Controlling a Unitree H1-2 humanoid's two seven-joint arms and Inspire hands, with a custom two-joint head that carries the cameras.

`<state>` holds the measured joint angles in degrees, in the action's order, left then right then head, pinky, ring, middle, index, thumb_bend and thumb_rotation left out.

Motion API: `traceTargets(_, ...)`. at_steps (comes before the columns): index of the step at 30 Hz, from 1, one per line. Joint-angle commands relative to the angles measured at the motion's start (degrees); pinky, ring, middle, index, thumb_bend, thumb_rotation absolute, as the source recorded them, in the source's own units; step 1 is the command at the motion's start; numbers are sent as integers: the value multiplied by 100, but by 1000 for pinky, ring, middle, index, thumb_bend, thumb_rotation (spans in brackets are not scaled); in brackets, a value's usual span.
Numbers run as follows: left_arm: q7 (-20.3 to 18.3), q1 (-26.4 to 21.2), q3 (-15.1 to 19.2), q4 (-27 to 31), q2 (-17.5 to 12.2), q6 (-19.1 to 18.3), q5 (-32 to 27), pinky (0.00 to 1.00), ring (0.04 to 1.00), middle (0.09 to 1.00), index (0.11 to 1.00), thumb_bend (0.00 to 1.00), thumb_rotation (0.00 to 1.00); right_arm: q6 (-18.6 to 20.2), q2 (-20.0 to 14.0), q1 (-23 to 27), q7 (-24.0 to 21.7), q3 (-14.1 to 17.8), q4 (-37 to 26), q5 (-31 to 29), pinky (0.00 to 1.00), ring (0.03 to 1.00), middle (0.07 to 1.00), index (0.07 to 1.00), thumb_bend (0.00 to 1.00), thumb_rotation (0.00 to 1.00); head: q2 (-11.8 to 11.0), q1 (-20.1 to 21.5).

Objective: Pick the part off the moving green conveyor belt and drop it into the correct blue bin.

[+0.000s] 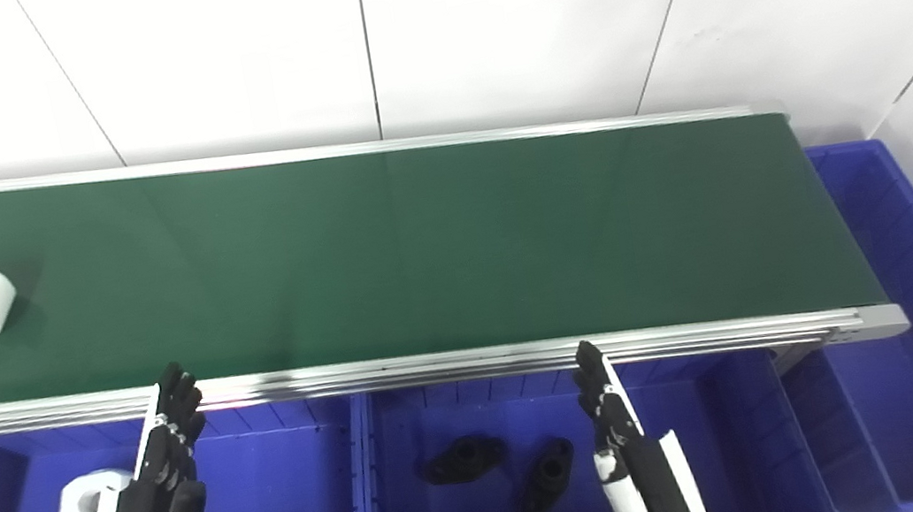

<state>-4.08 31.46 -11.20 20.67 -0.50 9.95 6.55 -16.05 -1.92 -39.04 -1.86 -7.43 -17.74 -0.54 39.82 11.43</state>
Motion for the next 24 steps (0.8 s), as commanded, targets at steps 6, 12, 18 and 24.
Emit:
traceTargets(6,26,30,-154,-184,47,393,53,1000,1000,1000,1000,695,891,-599,-79,26,-70,103,234,-174,1000,1000,1000,1000,891,953,-550,-745)
traceTargets(12,185,35,-339,-435,193,421,437,998,999,1000,1000,743,893,-978,-298,153,-174,281,746,-332,1000,1000,1000,1000,881,989,-938,-1444)
traceTargets(18,310,-71,-467,-720,430,534,450,979,1000,1000,1000,702,868,-944,-534,273,-429,389,1037,-825,1000,1000,1000,1000,891,988,-1152,-1946)
traceTargets(24,436,-221,-530,-983,585,662,490,976,996,1000,1000,697,854,-1071,-651,466,-705,544,1282,-909,1000,1000,1000,1000,809,997,-1317,-2380)
